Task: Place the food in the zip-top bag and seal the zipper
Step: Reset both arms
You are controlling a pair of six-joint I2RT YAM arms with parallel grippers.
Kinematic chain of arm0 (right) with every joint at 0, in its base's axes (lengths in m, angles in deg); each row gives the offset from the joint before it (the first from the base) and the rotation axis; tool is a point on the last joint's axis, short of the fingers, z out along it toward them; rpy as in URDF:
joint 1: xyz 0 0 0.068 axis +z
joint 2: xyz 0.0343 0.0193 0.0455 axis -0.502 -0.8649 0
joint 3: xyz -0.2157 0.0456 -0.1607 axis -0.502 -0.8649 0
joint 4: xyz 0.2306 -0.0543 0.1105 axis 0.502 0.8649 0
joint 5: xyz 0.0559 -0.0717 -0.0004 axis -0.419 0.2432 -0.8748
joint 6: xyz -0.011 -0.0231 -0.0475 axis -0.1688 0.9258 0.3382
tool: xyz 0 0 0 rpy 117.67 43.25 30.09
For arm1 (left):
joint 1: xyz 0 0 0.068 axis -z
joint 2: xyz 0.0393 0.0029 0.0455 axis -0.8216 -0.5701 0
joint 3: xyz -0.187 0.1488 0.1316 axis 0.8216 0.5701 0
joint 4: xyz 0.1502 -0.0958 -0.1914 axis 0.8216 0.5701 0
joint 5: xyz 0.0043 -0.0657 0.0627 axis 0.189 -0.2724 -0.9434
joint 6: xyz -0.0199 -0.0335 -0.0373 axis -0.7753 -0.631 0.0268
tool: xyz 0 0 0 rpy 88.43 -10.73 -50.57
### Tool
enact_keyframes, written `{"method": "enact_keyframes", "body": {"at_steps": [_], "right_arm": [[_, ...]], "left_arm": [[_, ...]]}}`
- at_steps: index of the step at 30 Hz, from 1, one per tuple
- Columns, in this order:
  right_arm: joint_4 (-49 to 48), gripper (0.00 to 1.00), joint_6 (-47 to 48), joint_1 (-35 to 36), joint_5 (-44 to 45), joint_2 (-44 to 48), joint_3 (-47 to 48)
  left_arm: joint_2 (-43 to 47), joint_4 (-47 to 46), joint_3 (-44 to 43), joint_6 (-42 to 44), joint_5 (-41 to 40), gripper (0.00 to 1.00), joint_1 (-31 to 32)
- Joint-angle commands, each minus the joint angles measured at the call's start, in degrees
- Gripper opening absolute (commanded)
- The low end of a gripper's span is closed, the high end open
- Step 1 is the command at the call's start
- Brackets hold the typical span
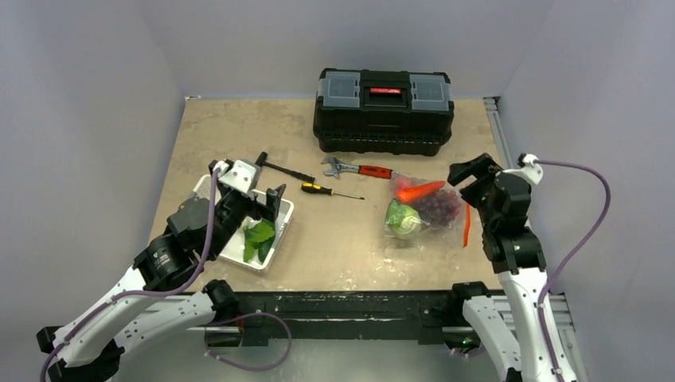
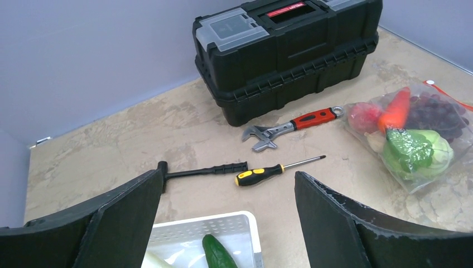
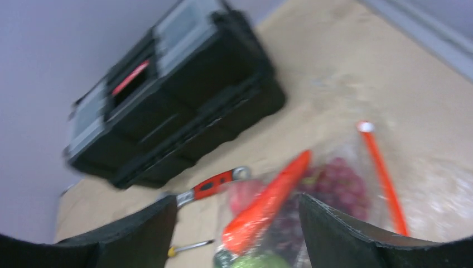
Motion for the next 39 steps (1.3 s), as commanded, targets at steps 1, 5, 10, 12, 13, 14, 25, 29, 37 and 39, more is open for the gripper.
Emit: {"method": "enact_keyframes", "body": {"at_steps": [1, 5, 10, 12, 13, 14, 25, 29, 37, 39], "right_arm": [[-9.2, 0.86, 4.6, 0.6, -28.0, -3.2, 2.9], [-9.5, 0.99, 5.6, 7.1, -28.2, -3.3, 5.9], [-4.0, 0.99, 7.6, 14.3, -22.6, -1.8, 13.2], [0.2, 0.99, 8.8, 14.3, -20.4, -1.7, 17.0], [2.6, 0.99, 9.8, 14.4, -19.1, -1.5, 19.2], [4.9, 0.99, 10.7, 14.4, -17.4, -1.3, 21.5], [4.5, 0.99, 19.9, 14.3, 3.8, 14.6, 25.7], [5.1, 0.99, 21.1, 14.4, 6.6, 15.1, 26.4], [4.1, 0.99, 19.9, 14.3, 8.2, 12.9, 25.8], [5.5, 0.99, 20.2, 14.3, 6.4, 11.4, 26.6]], "left_arm": [[1.0, -2.0, 0.4, 0.9, -4.1, 0.87, 0.2], [2.0, -2.9, 1.1, 1.3, -5.9, 0.87, 0.3], [3.6, -3.7, 1.6, 1.1, -8.2, 0.88, 0.3], [4.8, -3.8, 1.4, 0.1, -9.3, 0.88, 0.2], [5.5, -3.4, 1.0, -0.8, -10.0, 0.88, 0.2], [6.3, -2.2, 0.4, -2.0, -10.4, 0.88, 0.2], [14.2, 10.2, -11.1, -19.0, -7.1, 0.92, 0.2], [13.0, 15.6, -15.7, -22.0, -5.1, 0.92, 0.2], [13.0, 19.9, -18.0, -22.8, -4.8, 0.92, 0.2], [13.2, 20.1, -18.1, -22.8, -4.9, 0.92, 0.2]]}}
